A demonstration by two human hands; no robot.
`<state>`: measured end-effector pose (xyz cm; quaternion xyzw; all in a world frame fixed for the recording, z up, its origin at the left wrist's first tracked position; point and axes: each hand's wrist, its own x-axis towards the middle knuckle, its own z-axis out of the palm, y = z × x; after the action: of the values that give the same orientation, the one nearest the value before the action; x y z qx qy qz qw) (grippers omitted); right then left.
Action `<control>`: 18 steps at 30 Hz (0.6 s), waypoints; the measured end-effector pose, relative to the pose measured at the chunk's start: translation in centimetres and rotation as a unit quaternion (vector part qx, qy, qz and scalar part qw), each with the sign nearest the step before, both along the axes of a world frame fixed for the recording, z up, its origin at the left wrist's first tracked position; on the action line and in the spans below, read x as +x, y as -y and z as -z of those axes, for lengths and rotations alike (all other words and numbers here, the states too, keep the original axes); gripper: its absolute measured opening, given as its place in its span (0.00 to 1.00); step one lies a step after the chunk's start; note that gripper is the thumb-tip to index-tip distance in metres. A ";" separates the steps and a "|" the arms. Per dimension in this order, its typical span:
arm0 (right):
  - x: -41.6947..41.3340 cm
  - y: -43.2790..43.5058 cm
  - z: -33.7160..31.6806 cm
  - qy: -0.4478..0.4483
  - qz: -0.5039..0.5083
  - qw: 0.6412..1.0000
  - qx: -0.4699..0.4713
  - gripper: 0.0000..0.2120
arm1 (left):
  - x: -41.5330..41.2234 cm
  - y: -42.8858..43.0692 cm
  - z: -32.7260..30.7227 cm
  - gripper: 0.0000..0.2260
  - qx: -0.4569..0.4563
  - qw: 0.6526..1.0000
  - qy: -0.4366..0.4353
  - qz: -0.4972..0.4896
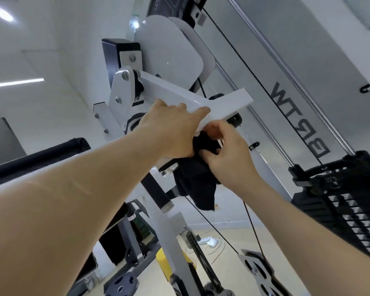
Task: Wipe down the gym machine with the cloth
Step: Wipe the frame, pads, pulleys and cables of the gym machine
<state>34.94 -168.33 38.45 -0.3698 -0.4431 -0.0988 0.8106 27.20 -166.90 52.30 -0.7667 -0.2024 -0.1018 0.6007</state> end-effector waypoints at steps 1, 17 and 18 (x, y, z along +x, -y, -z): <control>0.1 0.1 -0.3 0.024 0.088 0.995 -0.049 0.27 | 0.1 0.2 0.3 0.36 -0.007 1.000 0.013 0.007; 2.5 1.1 -7.6 0.305 0.351 0.854 -0.234 0.29 | -3.4 2.0 4.1 0.21 0.028 0.974 0.210 0.084; 2.3 1.3 -7.5 0.297 0.337 0.862 -0.233 0.28 | -3.5 2.1 4.0 0.18 0.012 0.974 0.209 0.085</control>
<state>37.27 -169.65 45.91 -0.6277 -0.5215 -0.3652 0.4478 23.70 -168.98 48.33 -0.7355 -0.2560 -0.3127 0.5437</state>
